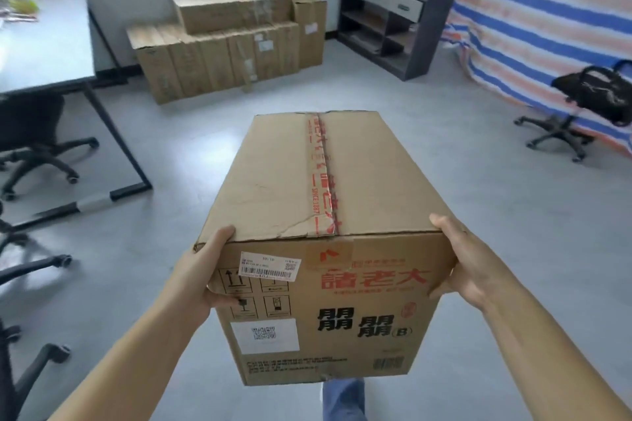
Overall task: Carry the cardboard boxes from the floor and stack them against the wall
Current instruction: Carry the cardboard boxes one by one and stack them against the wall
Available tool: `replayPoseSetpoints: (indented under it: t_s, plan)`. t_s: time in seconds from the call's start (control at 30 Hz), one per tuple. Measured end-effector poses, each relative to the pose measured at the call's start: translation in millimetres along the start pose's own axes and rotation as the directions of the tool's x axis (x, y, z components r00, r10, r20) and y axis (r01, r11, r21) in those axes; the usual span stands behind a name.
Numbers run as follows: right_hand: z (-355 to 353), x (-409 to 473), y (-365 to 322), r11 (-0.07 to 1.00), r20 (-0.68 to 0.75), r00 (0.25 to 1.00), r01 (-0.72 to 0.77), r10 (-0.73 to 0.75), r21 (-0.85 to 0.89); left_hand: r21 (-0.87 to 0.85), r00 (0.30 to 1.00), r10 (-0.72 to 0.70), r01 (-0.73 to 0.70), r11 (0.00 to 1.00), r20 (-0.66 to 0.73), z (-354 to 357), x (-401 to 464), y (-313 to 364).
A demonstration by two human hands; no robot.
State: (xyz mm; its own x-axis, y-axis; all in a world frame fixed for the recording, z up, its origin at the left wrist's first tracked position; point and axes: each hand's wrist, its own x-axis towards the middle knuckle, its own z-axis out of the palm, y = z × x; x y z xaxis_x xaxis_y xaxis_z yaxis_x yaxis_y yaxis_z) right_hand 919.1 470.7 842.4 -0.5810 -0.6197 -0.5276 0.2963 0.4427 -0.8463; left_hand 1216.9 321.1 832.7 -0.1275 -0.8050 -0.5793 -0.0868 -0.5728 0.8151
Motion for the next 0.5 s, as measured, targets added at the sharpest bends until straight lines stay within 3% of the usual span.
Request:
replayPoseSetpoints:
  t_s: [0.5]
  plan:
    - [102.4, 316.0, -203.0, 0.983, 0.231, 0.968, -0.060, 0.099, -0.172, -0.127, 0.965, -0.107, 0.078, 0.989, -0.238, 91.6, 217.3, 166.4]
